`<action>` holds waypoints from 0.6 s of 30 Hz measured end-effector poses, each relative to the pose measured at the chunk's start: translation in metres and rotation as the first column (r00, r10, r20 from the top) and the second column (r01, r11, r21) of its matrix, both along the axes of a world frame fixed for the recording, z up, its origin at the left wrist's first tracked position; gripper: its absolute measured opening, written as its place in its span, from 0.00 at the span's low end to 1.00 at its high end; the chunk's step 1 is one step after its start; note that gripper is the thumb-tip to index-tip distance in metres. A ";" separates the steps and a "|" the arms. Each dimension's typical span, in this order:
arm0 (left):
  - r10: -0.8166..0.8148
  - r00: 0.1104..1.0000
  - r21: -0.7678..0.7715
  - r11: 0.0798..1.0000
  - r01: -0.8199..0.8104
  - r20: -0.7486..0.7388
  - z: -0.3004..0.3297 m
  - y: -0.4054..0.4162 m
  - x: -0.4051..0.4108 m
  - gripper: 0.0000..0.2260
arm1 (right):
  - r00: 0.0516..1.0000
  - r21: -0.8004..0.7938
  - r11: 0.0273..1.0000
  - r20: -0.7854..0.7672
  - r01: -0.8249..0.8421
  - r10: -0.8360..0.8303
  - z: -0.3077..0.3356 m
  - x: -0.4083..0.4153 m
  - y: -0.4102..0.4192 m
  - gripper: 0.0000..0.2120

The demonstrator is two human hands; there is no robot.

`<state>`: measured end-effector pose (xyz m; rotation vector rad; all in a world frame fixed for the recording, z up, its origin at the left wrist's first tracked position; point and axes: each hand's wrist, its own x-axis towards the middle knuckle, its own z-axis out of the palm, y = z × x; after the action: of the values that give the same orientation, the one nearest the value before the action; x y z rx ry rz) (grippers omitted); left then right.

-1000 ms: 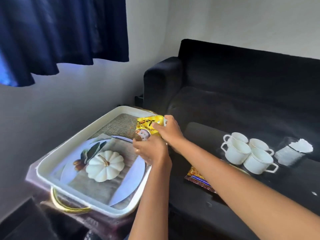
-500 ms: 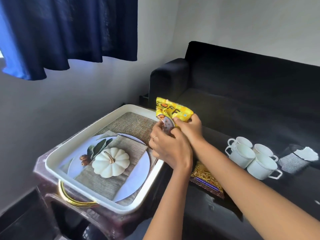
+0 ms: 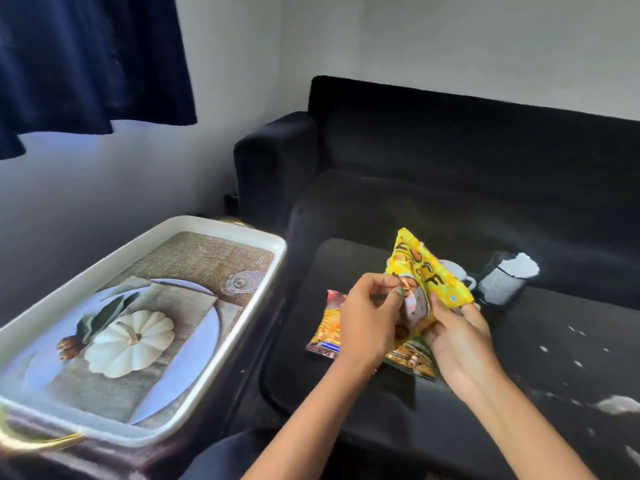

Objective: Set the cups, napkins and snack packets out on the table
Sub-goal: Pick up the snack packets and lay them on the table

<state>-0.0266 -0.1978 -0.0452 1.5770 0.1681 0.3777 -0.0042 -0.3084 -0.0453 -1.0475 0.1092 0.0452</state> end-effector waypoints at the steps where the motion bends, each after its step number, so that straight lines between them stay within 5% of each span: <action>1: -0.027 1.000 0.021 0.999 0.027 -0.011 -0.002 -0.003 0.000 0.04 | 1.000 0.018 1.000 -0.016 -0.004 0.005 -0.003 0.001 -0.006 0.16; 18: 0.012 0.979 0.282 0.958 0.047 -0.201 0.000 -0.063 0.009 0.05 | 1.000 0.074 0.997 -0.012 -0.014 0.015 -0.025 0.013 -0.076 0.14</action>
<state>-0.0173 -0.2610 -0.0448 1.9024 0.2644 0.2339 0.0083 -0.3848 -0.0704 -0.9744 0.1107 0.0685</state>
